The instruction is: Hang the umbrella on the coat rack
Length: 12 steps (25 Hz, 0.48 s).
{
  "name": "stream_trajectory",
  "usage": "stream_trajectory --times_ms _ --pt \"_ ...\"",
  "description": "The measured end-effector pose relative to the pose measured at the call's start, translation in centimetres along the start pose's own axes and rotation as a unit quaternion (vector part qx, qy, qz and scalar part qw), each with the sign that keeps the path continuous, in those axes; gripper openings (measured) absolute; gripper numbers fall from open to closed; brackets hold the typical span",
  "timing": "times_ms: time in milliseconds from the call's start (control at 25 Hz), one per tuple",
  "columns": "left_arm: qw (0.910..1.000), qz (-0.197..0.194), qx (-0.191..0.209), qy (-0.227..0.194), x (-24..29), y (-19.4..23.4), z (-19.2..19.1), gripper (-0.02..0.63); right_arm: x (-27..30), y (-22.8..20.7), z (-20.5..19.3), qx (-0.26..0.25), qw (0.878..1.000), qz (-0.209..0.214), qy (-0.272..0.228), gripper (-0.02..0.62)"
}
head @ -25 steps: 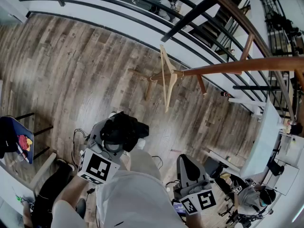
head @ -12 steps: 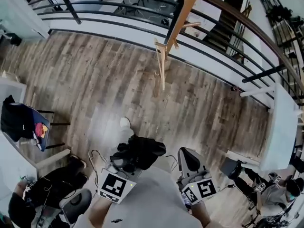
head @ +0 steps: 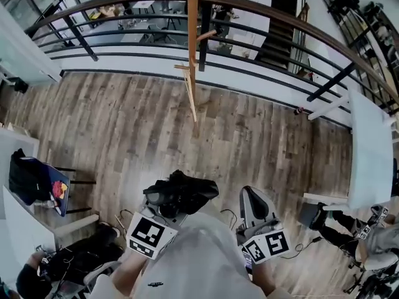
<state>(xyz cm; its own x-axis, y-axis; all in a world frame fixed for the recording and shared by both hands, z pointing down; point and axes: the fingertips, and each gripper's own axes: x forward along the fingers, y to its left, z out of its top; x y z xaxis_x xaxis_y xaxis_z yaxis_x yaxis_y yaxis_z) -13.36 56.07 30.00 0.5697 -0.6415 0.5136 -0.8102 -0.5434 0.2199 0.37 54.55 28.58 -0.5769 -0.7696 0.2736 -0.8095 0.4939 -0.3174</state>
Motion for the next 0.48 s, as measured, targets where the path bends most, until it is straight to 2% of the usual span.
stream_trajectory --times_ms 280,480 --pt "0.9996 -0.025 -0.013 0.0 2.6 -3.5 1.0 0.247 -3.3 -4.0 -0.2 0.017 0.999 -0.032 -0.008 0.035" --pt "0.9973 -0.07 -0.014 0.013 5.6 -5.6 0.6 0.247 -5.3 -7.2 0.3 0.026 0.997 -0.066 -0.041 0.035"
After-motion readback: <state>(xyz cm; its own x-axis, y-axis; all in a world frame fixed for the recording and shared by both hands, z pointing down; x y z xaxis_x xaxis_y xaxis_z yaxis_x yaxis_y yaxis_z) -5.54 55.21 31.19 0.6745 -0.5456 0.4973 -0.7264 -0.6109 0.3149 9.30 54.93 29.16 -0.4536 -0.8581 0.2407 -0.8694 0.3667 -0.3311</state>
